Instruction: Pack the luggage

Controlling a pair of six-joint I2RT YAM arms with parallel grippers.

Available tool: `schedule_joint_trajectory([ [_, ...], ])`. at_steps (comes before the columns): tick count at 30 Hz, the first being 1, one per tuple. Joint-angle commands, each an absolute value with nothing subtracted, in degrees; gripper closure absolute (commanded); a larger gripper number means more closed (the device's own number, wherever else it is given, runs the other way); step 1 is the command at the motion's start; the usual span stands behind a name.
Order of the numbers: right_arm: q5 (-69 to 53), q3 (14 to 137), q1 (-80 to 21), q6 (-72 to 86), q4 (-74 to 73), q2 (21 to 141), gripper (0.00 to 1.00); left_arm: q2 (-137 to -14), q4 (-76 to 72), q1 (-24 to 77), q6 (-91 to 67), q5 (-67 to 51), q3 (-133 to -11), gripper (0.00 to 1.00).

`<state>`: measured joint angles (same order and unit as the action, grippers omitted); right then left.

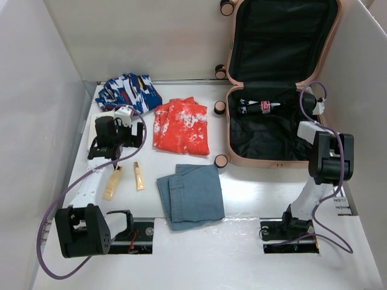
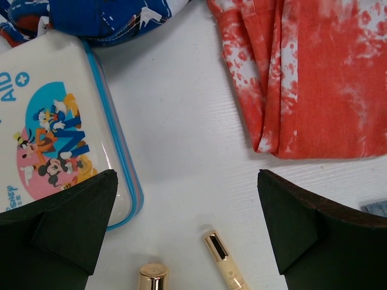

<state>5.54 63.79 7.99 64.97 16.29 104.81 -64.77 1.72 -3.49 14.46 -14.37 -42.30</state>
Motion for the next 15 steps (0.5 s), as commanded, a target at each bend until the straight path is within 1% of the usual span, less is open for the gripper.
schedule_joint_trajectory([
  [1,-1.48,61.27,6.59,63.71,11.16,108.36,0.56,-64.86,1.31,-3.69,14.59,-14.77,-45.44,0.01],
  [2,-2.28,61.26,6.59,64.33,11.16,108.98,0.50,-64.86,1.32,-3.69,14.59,-14.77,-45.44,0.01],
  [3,-2.81,61.96,7.20,64.34,11.16,110.46,0.49,-64.86,1.32,-3.69,14.59,-14.77,-45.44,0.01],
  [7,-5.36,65.03,7.21,64.34,11.16,113.64,0.31,-65.39,1.85,-3.69,14.06,-14.77,-46.05,0.01],
  [8,-5.88,65.04,7.21,64.34,11.16,114.16,0.24,-65.39,2.37,-3.69,14.06,-14.77,-46.75,0.01],
  [12,-5.89,69.94,7.21,60.13,11.16,115.39,0.24,-65.92,2.37,-3.69,14.06,-14.77,-46.76,0.01],
  [15,-7.64,73.82,6.68,55.73,5.90,115.40,0.22,-66.45,2.37,-3.69,14.06,-14.77,-47.29,0.01],
])
